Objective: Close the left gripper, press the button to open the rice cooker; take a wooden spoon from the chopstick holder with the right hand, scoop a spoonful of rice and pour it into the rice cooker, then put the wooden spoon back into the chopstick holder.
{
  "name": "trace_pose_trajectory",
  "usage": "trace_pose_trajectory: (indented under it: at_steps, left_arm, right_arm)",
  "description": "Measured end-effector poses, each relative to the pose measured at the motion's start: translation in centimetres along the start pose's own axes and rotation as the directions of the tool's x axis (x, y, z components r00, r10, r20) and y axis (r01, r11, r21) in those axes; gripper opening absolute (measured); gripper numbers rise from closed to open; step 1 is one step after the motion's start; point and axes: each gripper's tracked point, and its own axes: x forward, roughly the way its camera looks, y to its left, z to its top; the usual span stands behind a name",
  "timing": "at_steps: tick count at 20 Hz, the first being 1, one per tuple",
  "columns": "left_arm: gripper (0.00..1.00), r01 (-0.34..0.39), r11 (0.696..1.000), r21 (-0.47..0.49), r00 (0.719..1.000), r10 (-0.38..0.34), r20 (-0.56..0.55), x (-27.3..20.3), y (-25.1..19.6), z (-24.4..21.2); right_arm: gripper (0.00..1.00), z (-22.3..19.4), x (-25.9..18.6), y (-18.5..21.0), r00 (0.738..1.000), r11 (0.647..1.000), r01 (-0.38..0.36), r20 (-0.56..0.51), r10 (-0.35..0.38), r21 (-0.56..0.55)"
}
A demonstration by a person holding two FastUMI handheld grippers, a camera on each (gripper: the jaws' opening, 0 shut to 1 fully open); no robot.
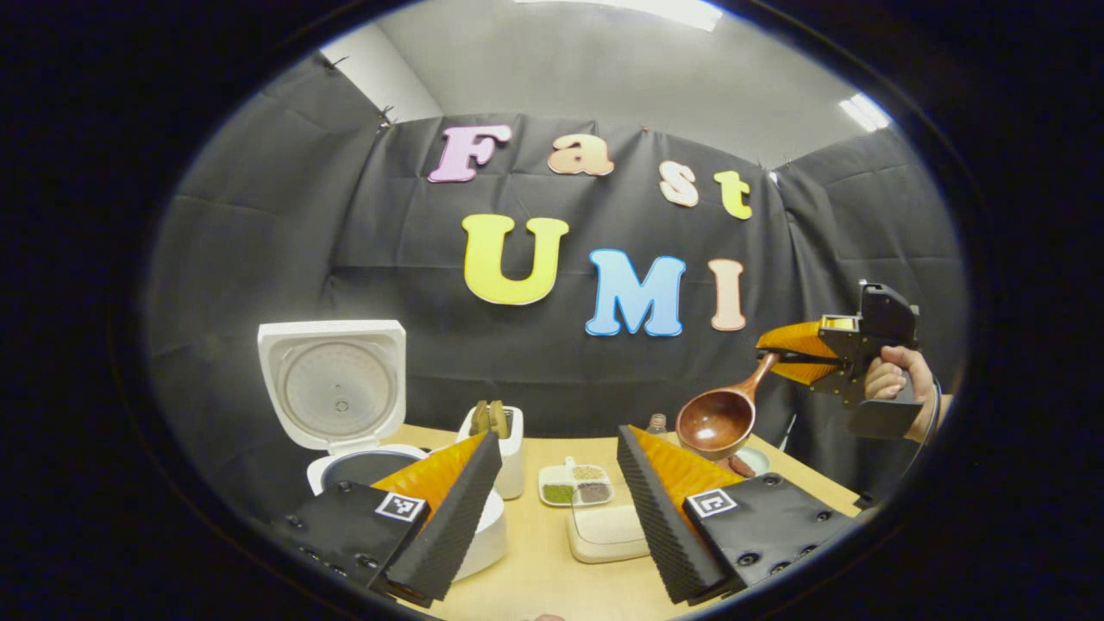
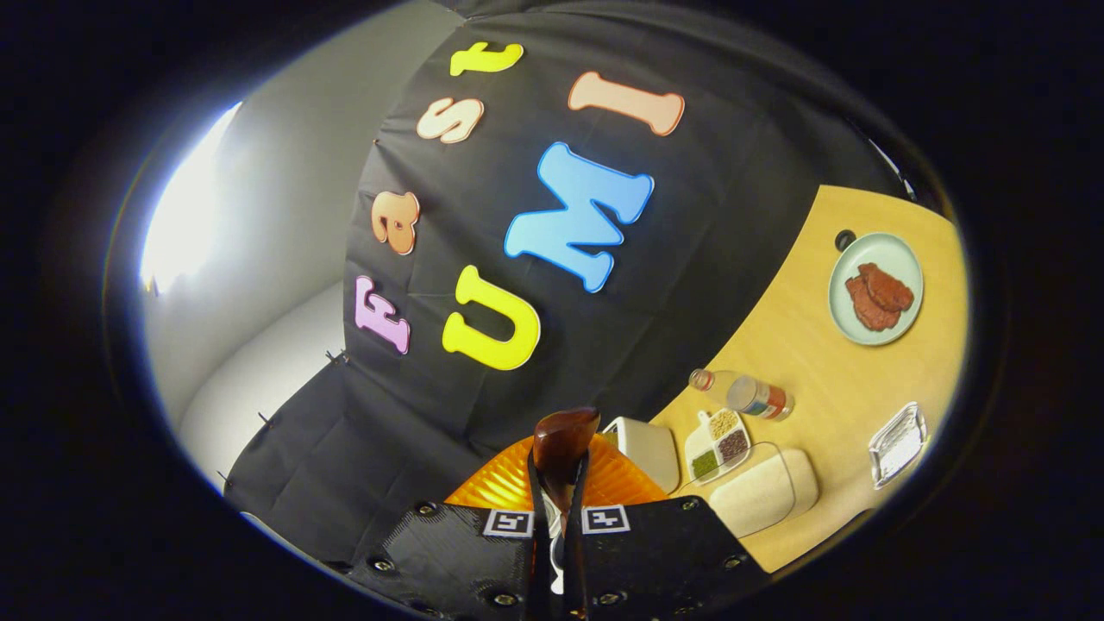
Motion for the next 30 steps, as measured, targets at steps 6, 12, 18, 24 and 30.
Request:
trace_pose_trajectory:
  at_steps: [6,12,18,24,30]
  left_arm:
    - [0.92,0.023,1.000,-0.002,1.000,-0.023,-0.014,0.9,-3.3,-0.6]
    - [0.92,0.029,1.000,0.009,0.999,-0.029,-0.022,1.3,-5.2,-0.7]
    - [0.94,0.008,1.000,0.002,0.999,-0.008,-0.039,1.0,-5.5,-1.4]
    - [0.94,-0.011,1.000,0.010,0.999,0.011,-0.051,0.4,-5.1,-1.6]
    - [0.92,-0.046,0.999,0.000,0.997,0.046,-0.067,-0.2,-4.4,-2.3]
  right_arm:
    - [0.06,4.4,-3.9,-5.4,0.989,0.988,0.132,0.083,-0.125,-0.077]
    - [0.06,5.6,-6.3,-12.4,0.943,0.917,0.328,0.132,-0.304,-0.228]
    - [0.06,4.6,-7.2,-16.6,0.910,0.857,0.414,0.138,-0.390,-0.307]
    - [0.06,3.1,-6.3,-19.8,0.884,0.809,0.464,0.128,-0.450,-0.361]
    - [0.06,0.8,-4.6,-22.7,0.862,0.762,0.489,0.100,-0.498,-0.425]
